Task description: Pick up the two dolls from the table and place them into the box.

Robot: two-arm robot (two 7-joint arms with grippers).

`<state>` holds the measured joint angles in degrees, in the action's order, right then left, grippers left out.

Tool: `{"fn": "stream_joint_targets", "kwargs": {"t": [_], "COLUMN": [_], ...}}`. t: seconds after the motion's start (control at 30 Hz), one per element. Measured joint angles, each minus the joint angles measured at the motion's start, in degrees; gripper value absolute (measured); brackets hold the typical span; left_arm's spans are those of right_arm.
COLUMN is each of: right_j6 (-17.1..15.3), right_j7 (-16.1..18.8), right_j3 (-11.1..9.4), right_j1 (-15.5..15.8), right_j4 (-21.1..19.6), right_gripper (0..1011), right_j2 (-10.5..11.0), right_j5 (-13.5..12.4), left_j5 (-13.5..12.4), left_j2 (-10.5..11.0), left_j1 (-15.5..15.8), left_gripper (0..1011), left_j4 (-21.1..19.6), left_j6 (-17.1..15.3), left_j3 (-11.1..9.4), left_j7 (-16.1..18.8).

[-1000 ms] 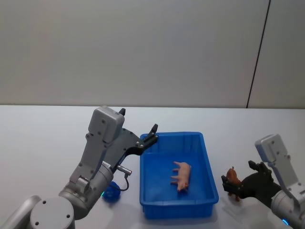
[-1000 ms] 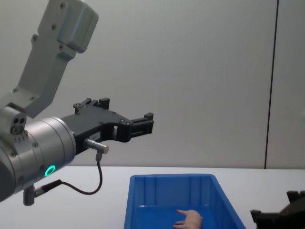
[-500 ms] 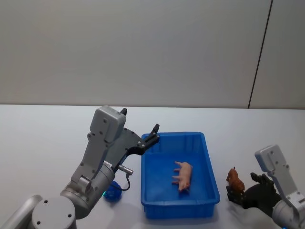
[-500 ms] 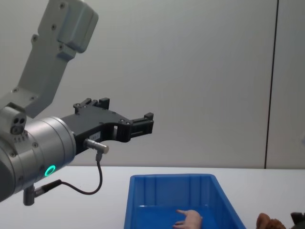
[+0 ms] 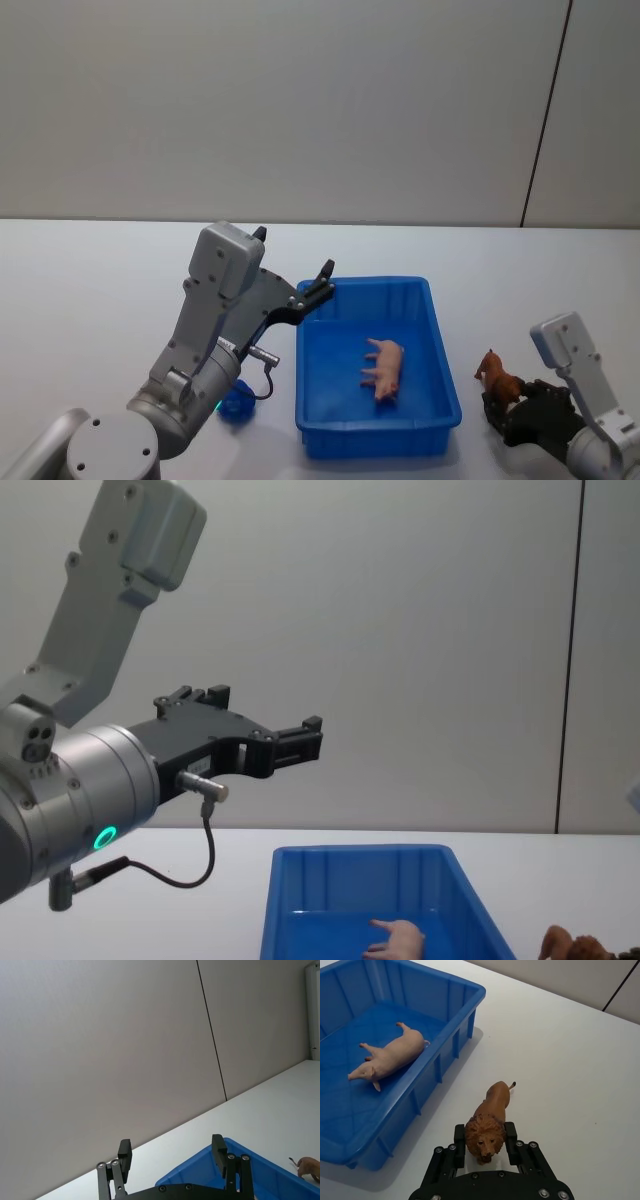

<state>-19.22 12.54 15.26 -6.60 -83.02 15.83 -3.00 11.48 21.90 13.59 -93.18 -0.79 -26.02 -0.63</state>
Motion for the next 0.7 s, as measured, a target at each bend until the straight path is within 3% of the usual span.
{"fn": "stream_joint_targets", "kwargs": {"t": [0.1,0.7], "right_j6": [0.56,6.83], "right_j7": [-0.16,-1.77], "right_j3": [0.02,0.14], "right_j1": [0.1,0.37], "right_j4": [-0.01,-3.94], "right_gripper": [428,428], "right_j2": [-0.03,-0.12], "right_j5": [0.0,1.92], "left_j5": [0.0,0.0], "left_j2": [0.0,0.0], "left_j1": [0.0,0.0], "left_gripper": [1001,1002], "left_j4": [0.0,0.0], "left_j6": [0.0,0.0], "left_j3": [0.0,0.0], "left_j7": [0.0,0.0]}}
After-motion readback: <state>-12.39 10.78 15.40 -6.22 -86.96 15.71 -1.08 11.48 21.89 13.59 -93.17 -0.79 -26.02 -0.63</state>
